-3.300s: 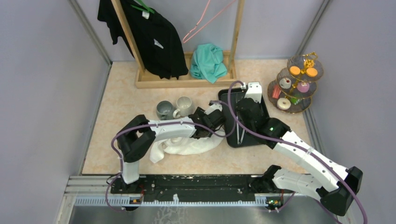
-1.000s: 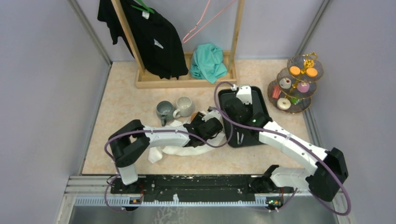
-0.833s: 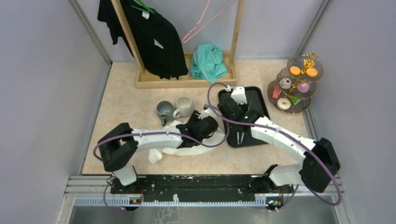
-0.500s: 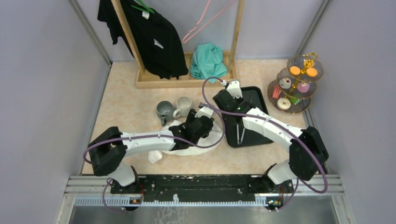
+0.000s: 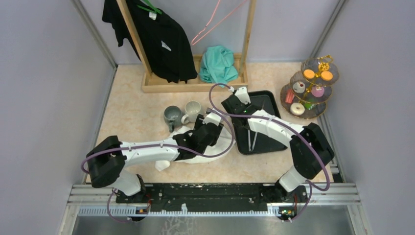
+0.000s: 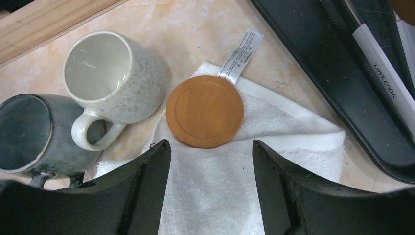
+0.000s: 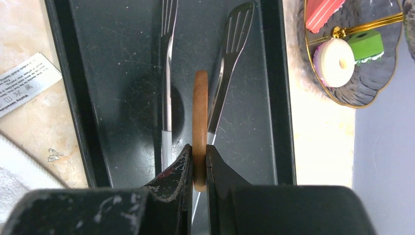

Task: Serve the afternoon tea
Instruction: Place the coaster on the tray.

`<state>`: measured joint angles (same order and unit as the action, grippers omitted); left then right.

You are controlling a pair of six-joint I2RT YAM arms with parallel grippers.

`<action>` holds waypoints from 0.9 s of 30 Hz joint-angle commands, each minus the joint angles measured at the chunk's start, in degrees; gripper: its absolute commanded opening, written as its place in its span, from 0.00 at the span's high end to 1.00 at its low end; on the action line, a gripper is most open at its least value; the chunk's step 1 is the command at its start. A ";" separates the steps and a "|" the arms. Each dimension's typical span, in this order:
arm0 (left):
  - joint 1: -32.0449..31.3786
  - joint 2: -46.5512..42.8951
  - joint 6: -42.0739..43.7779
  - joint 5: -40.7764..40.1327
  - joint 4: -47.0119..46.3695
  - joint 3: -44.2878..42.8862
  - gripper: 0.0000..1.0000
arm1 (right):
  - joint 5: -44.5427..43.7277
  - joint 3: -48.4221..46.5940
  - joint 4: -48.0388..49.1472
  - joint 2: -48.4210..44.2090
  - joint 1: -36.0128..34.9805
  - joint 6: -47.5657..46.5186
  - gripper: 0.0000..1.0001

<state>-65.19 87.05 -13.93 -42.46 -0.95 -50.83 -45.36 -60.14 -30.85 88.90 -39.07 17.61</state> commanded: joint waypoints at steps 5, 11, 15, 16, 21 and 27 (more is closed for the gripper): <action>-0.92 -2.34 -0.65 -0.54 -1.42 0.60 0.31 | 2.01 0.38 4.11 1.72 0.84 0.72 1.00; -1.21 -2.49 -0.66 -1.02 -1.24 0.56 0.31 | 3.21 2.04 3.84 2.38 0.83 2.45 0.97; -1.49 -2.71 -0.61 -1.35 -1.03 0.49 0.31 | 3.80 3.21 3.46 2.68 0.81 3.89 0.88; -1.47 -2.75 -0.64 -1.52 -0.87 0.47 0.31 | 4.11 3.49 3.51 2.63 0.80 4.11 0.84; -1.69 -3.10 -0.55 -2.13 -0.55 0.28 0.31 | 5.64 4.53 3.73 2.01 0.75 4.79 0.67; -1.84 -3.47 -0.48 -2.65 -0.31 0.15 0.31 | 5.63 4.57 3.38 1.42 -0.45 5.33 0.62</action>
<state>-66.52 85.69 -13.93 -43.75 -1.06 -50.52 -39.40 -55.72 -28.56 91.57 -38.57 21.69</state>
